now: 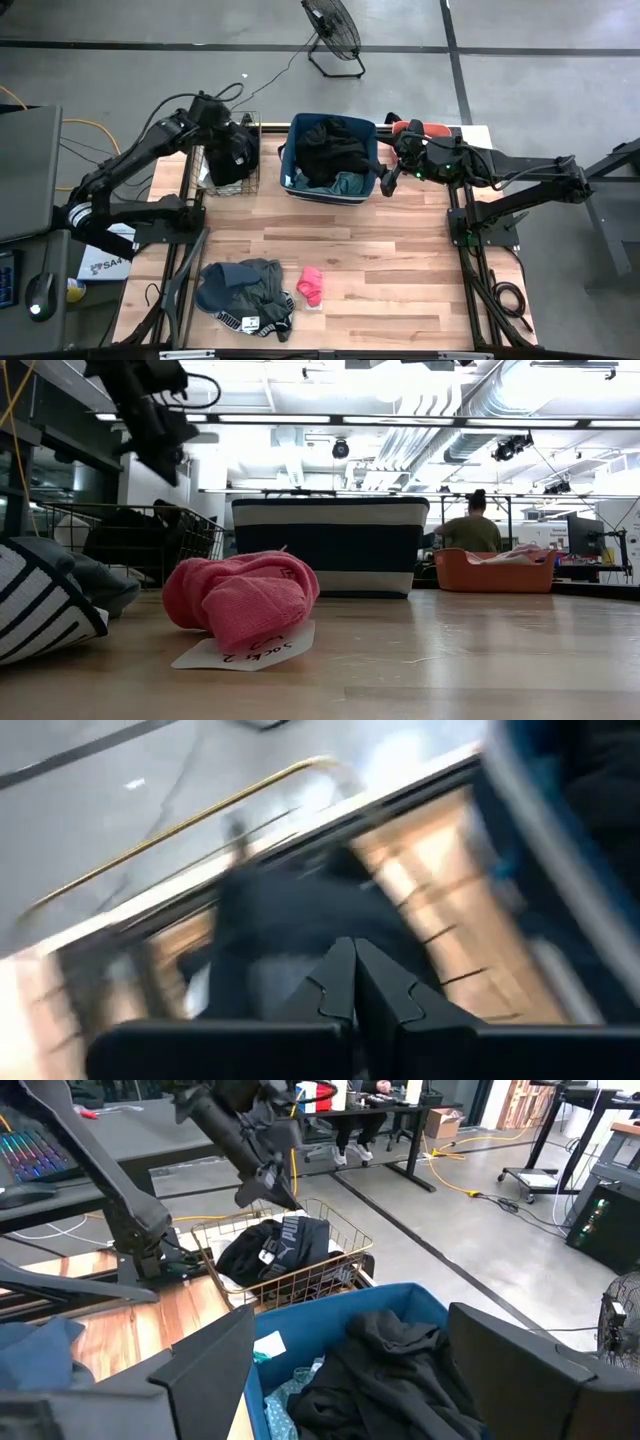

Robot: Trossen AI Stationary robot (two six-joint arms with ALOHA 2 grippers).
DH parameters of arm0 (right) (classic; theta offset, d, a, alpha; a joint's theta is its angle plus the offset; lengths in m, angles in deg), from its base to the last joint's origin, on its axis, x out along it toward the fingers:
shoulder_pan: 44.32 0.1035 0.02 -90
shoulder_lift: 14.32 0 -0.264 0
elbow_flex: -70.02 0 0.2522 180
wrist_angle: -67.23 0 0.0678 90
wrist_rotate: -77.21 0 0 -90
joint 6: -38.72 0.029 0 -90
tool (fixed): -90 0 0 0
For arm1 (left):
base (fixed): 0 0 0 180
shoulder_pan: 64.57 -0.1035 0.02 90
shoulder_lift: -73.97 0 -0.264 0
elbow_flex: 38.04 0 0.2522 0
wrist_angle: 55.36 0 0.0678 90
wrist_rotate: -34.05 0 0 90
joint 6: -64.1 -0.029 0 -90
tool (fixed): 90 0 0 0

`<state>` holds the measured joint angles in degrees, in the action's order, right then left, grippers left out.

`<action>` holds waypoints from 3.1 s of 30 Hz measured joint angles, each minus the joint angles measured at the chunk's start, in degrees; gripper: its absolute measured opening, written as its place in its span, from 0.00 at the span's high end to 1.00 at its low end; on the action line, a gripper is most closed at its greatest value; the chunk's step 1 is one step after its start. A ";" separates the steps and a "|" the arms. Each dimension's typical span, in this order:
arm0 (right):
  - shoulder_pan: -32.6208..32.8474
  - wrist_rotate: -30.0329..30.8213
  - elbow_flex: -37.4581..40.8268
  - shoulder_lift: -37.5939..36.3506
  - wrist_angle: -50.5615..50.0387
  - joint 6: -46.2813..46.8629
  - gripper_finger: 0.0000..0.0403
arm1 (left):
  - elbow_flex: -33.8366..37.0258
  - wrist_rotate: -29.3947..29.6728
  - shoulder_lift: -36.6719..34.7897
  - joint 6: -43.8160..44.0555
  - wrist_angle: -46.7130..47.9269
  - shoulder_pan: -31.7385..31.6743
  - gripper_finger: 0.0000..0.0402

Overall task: Pick & Place Cloths
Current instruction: Put the black underwear into the wire basket, then put the blue sock into the orange bin

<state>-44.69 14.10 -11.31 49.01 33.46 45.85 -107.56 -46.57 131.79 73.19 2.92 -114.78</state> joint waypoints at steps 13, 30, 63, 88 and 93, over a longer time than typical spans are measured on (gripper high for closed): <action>0.01 0.02 0.00 0.00 -1.55 0.20 0.20 | 6.86 3.25 11.92 1.80 -1.58 -0.03 1.00; 0.01 0.02 0.00 0.00 -2.12 0.62 0.20 | -0.15 3.20 7.17 -4.54 6.08 -0.03 0.99; 0.00 -0.02 0.02 0.00 -6.31 2.36 0.20 | -3.89 -17.81 -2.09 0.50 29.39 51.03 0.62; -0.01 -1.91 0.02 0.00 -6.75 2.05 0.20 | 9.00 -15.30 4.80 12.37 17.15 79.92 0.62; -0.01 -1.95 0.02 0.00 -6.77 2.07 0.20 | 10.10 -16.05 6.80 13.72 13.77 82.06 0.62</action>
<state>-44.69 12.16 -11.29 49.01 26.69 47.92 -97.46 -62.62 138.58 86.91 16.69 -32.72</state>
